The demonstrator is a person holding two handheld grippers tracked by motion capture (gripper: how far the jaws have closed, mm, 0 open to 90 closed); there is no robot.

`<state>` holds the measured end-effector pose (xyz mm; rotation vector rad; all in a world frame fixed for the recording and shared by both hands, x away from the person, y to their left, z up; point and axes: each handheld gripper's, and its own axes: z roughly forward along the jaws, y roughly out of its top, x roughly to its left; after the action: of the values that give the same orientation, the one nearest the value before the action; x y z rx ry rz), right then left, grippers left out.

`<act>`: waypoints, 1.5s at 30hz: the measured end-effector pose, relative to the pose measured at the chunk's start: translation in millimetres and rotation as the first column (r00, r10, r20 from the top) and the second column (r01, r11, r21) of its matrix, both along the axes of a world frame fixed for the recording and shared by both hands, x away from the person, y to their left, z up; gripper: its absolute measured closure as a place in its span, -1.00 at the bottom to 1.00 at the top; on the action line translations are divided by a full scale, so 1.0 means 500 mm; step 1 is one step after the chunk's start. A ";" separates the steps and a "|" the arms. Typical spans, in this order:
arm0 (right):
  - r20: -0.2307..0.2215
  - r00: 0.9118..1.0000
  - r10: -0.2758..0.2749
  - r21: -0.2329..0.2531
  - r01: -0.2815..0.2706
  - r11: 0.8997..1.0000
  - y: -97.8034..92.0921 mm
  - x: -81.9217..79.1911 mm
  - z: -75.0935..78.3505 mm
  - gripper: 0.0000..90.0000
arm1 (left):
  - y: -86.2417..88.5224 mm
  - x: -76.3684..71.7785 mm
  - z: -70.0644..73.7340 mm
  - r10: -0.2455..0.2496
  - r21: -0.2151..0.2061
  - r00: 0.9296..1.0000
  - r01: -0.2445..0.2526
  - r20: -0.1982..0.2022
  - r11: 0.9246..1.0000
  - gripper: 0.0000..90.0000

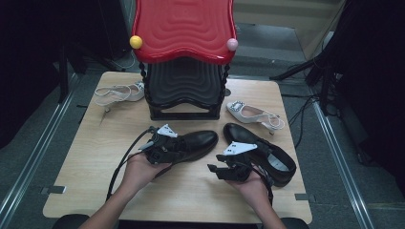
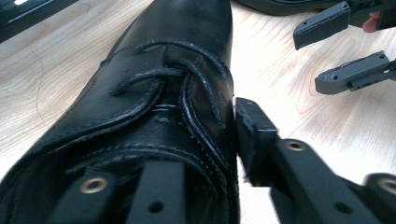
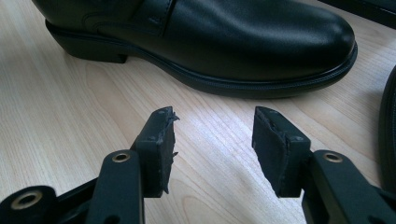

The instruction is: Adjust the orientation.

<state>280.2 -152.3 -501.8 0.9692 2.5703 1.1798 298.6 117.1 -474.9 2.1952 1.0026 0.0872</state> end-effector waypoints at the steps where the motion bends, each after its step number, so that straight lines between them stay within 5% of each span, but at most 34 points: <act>1: 0.000 1.000 0.000 0.002 0.000 1.000 0.002 -0.001 0.001 0.12 | 0.007 0.000 0.005 -0.017 -0.017 1.000 0.017 -0.011 1.000 0.38; 6: -0.002 1.000 0.003 0.004 -0.003 1.000 0.007 -0.003 0.005 0.12 | 0.025 -0.005 0.022 -0.040 0.012 0.999 0.040 -0.001 0.999 0.20; 9: 0.005 1.000 0.006 0.001 -0.006 1.000 0.008 -0.004 0.009 0.12 | 0.050 -0.008 0.040 -0.055 -0.010 0.998 0.055 -0.016 0.998 0.15; 14: -0.002 1.000 0.005 0.006 -0.005 1.000 0.016 -0.005 0.019 0.13 | 0.089 -0.017 0.072 -0.056 0.016 0.998 0.056 0.023 0.998 0.15; 24: -0.004 1.000 0.005 0.012 -0.005 1.000 0.040 0.003 0.036 0.18 | 0.178 0.009 0.110 -0.058 -0.004 0.997 0.058 0.049 0.998 0.66; 28: 0.009 1.000 0.011 0.015 -0.011 1.000 0.046 0.009 0.049 0.21 | 0.195 0.029 0.094 -0.067 0.013 0.996 0.067 0.063 0.998 0.84; 32: 0.011 1.000 0.008 0.030 -0.008 1.000 0.050 0.018 0.054 0.36 | 0.211 0.053 0.063 -0.069 -0.007 0.997 0.069 0.031 0.998 0.98; 33: 0.005 1.000 0.007 0.032 -0.007 0.999 0.052 0.020 0.054 0.43 | 0.212 0.058 0.053 -0.074 0.023 0.997 0.074 0.029 0.997 0.98; 35: -0.012 1.000 0.012 0.023 -0.012 1.000 0.063 0.031 0.046 0.73 | 0.220 0.071 0.023 -0.077 -0.014 0.997 0.077 0.000 0.997 1.00; 38: -0.053 0.999 0.009 0.025 -0.008 1.000 0.080 0.043 0.031 0.98 | 0.221 0.086 -0.008 -0.069 -0.006 0.997 0.069 -0.017 0.998 1.00; 45: -0.100 0.995 0.024 0.000 -0.025 1.000 0.118 0.051 0.007 1.00 | 0.191 0.107 -0.053 -0.101 0.010 0.993 0.102 -0.052 0.995 1.00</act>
<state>305.5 -93.2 -498.1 1.0241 2.6665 1.1645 351.9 212.4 -501.3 2.2663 0.9189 -0.0099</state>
